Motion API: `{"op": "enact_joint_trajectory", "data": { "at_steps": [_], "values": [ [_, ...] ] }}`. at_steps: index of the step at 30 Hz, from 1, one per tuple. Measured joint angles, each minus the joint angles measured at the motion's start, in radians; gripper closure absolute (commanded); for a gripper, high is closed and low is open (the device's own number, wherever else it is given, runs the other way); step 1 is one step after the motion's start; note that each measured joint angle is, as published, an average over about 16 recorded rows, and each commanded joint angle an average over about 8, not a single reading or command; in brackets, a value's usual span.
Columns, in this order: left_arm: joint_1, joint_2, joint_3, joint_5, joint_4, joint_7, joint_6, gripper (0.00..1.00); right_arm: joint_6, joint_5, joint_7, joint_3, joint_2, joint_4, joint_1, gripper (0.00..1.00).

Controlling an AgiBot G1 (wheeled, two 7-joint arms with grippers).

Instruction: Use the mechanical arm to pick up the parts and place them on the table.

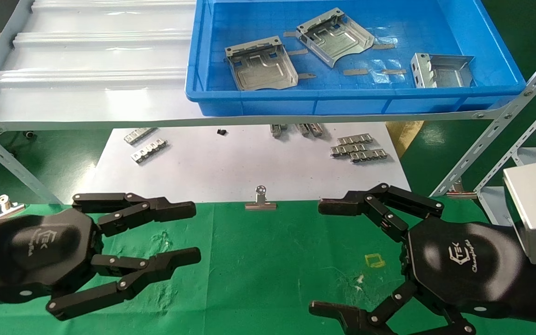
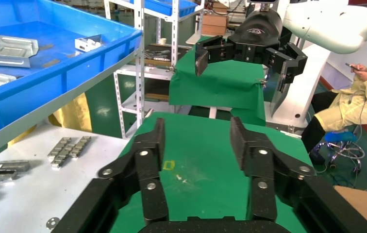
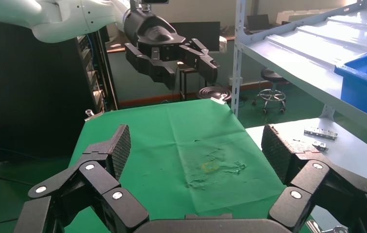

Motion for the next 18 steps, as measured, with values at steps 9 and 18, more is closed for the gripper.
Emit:
{"op": "enact_joint_trajectory", "data": {
  "at_steps": [9,18],
  "values": [
    [0.0,0.0,0.0,0.0,0.0,0.0,0.0,1.0,0.0,0.0,0.0,0.0,0.0,0.0,0.0,0.0],
    [0.0,0.0,0.0,0.0,0.0,0.0,0.0,1.0,0.0,0.0,0.0,0.0,0.0,0.0,0.0,0.0]
  ]
}}
